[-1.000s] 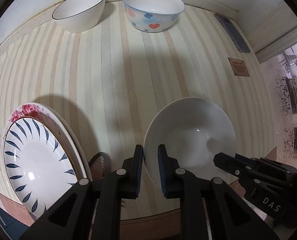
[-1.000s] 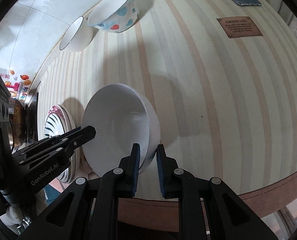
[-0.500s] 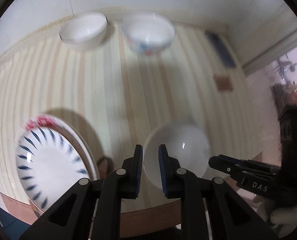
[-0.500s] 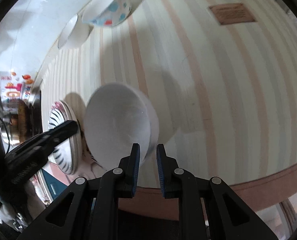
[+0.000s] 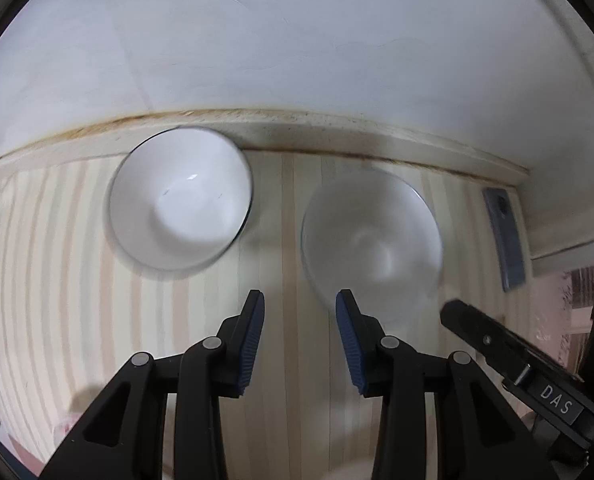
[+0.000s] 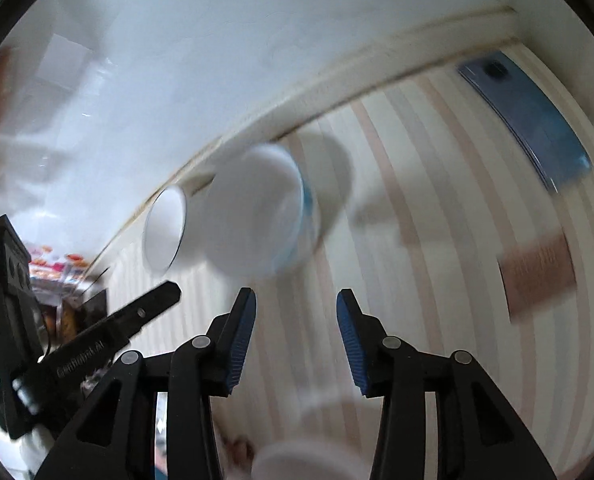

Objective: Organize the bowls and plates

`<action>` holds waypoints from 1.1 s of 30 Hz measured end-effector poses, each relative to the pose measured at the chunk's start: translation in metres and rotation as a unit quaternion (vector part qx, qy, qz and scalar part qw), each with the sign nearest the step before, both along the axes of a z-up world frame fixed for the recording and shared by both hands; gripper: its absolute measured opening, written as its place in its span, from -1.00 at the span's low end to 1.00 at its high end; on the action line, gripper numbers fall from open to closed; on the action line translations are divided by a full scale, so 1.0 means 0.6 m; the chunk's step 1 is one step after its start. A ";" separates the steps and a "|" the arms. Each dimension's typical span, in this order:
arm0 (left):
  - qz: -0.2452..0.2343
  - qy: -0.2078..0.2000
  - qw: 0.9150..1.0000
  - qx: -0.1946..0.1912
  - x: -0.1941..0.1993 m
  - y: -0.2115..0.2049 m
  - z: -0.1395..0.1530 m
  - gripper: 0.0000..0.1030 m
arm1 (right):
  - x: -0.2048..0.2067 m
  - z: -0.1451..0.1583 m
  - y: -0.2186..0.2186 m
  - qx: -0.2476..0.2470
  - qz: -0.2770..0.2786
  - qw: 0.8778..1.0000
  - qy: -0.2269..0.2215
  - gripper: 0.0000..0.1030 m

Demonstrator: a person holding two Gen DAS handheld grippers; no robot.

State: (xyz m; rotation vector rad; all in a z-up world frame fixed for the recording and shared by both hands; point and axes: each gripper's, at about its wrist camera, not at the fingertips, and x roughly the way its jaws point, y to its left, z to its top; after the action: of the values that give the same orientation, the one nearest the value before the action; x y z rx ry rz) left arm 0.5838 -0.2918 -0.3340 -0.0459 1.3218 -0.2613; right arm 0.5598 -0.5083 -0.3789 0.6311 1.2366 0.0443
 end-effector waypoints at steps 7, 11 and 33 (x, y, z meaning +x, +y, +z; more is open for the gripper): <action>-0.010 0.012 1.000 -0.005 0.043 -0.027 -0.048 -0.67 | 0.086 -0.062 0.006 -0.008 -0.010 0.999 0.030 -0.38; -0.012 0.002 1.000 0.000 0.044 -0.031 -0.049 -0.73 | 0.094 -0.068 0.016 -0.039 -0.003 0.999 0.018 -0.76; -0.094 -0.018 0.995 -0.036 -0.183 0.004 0.107 -0.73 | -0.160 0.071 0.058 -0.049 0.035 0.998 0.020 -0.79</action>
State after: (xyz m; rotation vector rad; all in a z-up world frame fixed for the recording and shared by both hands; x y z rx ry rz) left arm 0.4742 -0.2896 -0.2697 0.0223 1.2812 -0.4684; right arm 0.4639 -0.4733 -0.3361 0.5050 1.2920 0.0300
